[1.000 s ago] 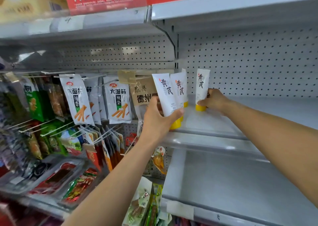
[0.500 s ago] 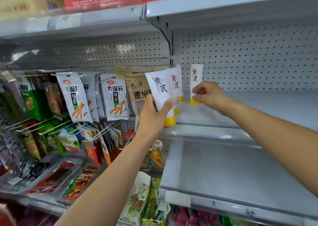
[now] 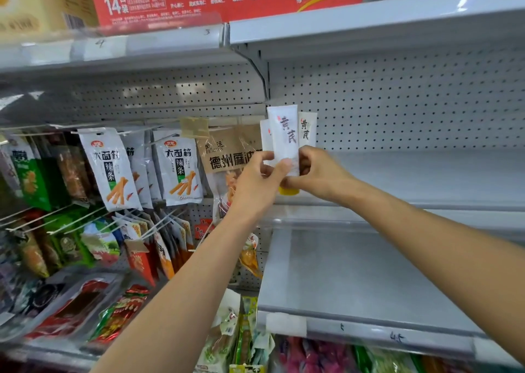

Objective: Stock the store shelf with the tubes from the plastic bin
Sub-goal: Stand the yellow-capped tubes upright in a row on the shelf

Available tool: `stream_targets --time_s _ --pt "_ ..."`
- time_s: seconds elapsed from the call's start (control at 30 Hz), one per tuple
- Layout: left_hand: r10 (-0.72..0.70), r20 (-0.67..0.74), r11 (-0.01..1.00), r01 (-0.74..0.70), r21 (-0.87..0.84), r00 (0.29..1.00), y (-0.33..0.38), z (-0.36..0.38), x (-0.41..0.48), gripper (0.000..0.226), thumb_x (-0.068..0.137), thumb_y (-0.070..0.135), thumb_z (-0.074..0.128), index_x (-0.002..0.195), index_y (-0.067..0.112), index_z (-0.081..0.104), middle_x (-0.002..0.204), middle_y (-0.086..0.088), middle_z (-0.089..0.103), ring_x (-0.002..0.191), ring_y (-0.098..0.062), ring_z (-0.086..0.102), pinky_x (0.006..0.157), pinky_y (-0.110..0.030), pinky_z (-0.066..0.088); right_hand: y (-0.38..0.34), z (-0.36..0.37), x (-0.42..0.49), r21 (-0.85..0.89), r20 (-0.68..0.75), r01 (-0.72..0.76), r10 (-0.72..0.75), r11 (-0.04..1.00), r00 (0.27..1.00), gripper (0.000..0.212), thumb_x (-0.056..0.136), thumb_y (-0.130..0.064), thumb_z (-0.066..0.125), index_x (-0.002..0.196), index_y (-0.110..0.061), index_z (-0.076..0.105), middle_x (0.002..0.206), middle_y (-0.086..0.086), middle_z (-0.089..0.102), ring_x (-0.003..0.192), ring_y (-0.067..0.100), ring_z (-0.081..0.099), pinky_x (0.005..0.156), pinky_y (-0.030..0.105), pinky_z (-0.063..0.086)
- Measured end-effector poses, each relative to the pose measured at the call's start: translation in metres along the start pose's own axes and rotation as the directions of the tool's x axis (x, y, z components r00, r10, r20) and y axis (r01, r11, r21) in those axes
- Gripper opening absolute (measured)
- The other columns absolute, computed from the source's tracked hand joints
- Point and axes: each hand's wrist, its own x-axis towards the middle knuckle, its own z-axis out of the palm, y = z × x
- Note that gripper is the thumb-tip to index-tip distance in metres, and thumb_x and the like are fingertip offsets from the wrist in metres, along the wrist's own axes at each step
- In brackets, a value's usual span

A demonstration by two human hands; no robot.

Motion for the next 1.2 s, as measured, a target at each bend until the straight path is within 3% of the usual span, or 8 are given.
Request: stream_targets --time_s 0.1,0.17,0.37,0.73,0.87,1.0,1.1,1.2 --pt "0.037 -0.005 0.988 -0.036 0.153 0.999 -0.006 -0.007 0.000 0.039 0.092 0.040 0.058 0.126 0.021 0.051 0.090 0.010 0.058 0.085 -0.003 0.055 0.082 -0.028 0.046 0.014 -0.009 0.012 -0.027 -0.097 -0.094 0.091 0.995 0.991 0.044 0.070 -0.012 0.079 0.108 -0.009 0.057 0.100 0.003 0.068 0.089 0.015 0.067 0.079 0.032 0.057" --pt "0.042 0.000 0.970 -0.040 0.241 0.999 -0.011 -0.011 0.000 0.038 0.091 0.039 0.059 0.124 0.021 0.053 0.093 0.009 0.059 0.088 -0.005 0.056 0.084 -0.030 0.048 0.023 -0.012 0.018 -0.081 -0.102 -0.165 0.156 0.983 0.982 0.047 0.070 -0.012 0.079 0.111 -0.008 0.056 0.104 0.005 0.067 0.094 0.020 0.066 0.085 0.039 0.055" --pt "0.029 0.027 0.910 -0.037 0.413 0.999 -0.022 -0.011 -0.001 0.033 0.090 0.039 0.059 0.119 0.024 0.055 0.099 0.006 0.060 0.093 -0.013 0.059 0.091 -0.040 0.050 0.039 -0.009 0.025 -0.135 -0.090 -0.233 0.223 0.963 0.971 0.044 0.072 -0.011 0.075 0.111 -0.009 0.055 0.105 0.006 0.063 0.094 0.022 0.060 0.079 0.031 0.050" --pt "0.018 0.018 0.883 -0.024 0.469 1.000 -0.024 -0.001 0.003 0.030 0.089 0.038 0.060 0.115 0.025 0.057 0.098 0.007 0.060 0.093 -0.014 0.059 0.088 -0.042 0.051 0.050 -0.007 0.029 -0.179 -0.075 -0.248 0.238 0.952 0.968 0.044 0.075 -0.016 0.073 0.114 -0.008 0.054 0.107 0.007 0.064 0.095 0.023 0.061 0.082 0.035 0.052" --pt "0.118 0.006 0.839 -0.102 0.534 0.993 -0.024 -0.001 -0.004 0.029 0.090 0.034 0.059 0.116 0.023 0.058 0.104 0.005 0.061 0.098 -0.013 0.057 0.089 -0.041 0.050 0.049 -0.014 0.023 -0.185 -0.082 -0.267 0.256 0.946 0.963 0.053 0.079 -0.026 0.070 0.125 -0.010 0.049 0.113 0.004 0.062 0.100 0.021 0.059 0.075 0.030 0.047" --pt "0.304 -0.049 0.797 -0.226 0.560 0.952 -0.026 -0.003 -0.019 0.021 0.091 0.029 0.058 0.110 0.021 0.062 0.102 0.006 0.060 0.096 -0.009 0.055 0.086 -0.040 0.050 0.045 -0.018 -0.009 -0.335 -0.243 -0.082 -0.002 0.938 0.970 0.035 0.087 -0.027 0.059 0.118 -0.016 0.051 0.108 -0.001 0.057 0.098 0.017 0.055 0.081 0.036 0.048" --pt "0.338 -0.068 0.798 -0.248 0.549 0.939 -0.026 0.001 -0.041 0.016 0.091 0.027 0.057 0.105 0.022 0.064 0.095 0.008 0.063 0.084 -0.008 0.058 0.078 -0.038 0.052 0.038 -0.010 -0.039 -0.449 -0.209 0.147 -0.263 0.881 0.942 0.022 0.086 -0.022 0.059 0.108 -0.018 0.057 0.099 -0.003 0.059 0.090 0.015 0.054 0.078 0.036 0.047" --pt "0.273 -0.073 0.824 -0.193 0.533 0.959 -0.033 0.000 -0.066 0.013 0.091 0.027 0.059 0.102 0.024 0.064 0.090 0.010 0.064 0.075 -0.007 0.058 0.072 -0.035 0.052 0.033 0.004 -0.066 -0.494 -0.148 0.248 -0.362 0.833 0.920 0.020 0.084 -0.018 0.060 0.104 -0.016 0.059 0.095 -0.001 0.062 0.090 0.021 0.056 0.078 0.039 0.045"
